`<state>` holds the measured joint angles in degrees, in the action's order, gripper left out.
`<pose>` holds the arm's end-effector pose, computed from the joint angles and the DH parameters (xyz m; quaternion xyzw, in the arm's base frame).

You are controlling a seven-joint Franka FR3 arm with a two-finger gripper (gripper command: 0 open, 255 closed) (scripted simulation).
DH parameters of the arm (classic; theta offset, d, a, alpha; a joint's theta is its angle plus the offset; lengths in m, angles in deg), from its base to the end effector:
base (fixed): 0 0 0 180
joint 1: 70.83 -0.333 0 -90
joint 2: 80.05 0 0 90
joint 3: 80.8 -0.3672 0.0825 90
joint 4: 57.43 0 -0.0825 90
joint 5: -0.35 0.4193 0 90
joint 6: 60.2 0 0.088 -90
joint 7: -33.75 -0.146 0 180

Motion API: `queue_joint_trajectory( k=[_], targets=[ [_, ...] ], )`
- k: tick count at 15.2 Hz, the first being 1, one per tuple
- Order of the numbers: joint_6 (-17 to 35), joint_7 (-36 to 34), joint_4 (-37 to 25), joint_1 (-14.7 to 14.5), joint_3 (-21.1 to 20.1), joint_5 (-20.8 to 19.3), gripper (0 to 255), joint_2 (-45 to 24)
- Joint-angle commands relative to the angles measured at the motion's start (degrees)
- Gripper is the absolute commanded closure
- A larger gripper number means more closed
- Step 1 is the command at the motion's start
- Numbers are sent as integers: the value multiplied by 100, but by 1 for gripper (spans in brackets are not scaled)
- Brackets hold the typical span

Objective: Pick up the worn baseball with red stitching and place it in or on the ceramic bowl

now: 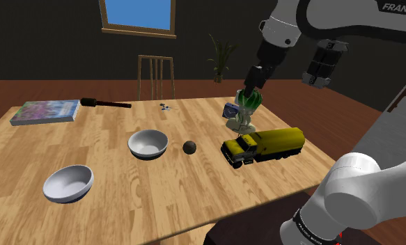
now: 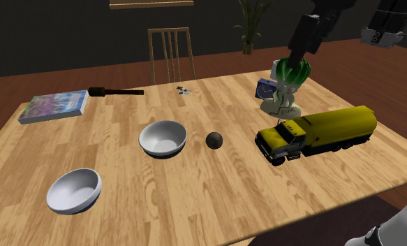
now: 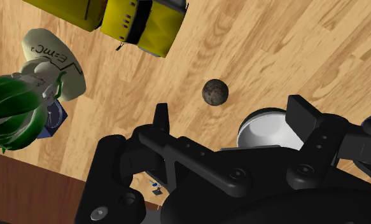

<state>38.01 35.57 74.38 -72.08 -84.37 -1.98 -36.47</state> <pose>0.3342 0.0295 0.6225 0.9940 0.0521 0.0872 0.0401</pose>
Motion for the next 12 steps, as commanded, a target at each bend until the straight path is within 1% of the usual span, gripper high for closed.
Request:
queue_joint_trajectory(
  k=[1, 7, 12],
  targets=[
    [0, 0, 0, 0, 0, 0, 0, 0],
    [1337, 21, 776, -28, 30, 32, 0, -449],
    [2489, 40, 1192, -43, 43, 49, 0, -1091]
  ],
)
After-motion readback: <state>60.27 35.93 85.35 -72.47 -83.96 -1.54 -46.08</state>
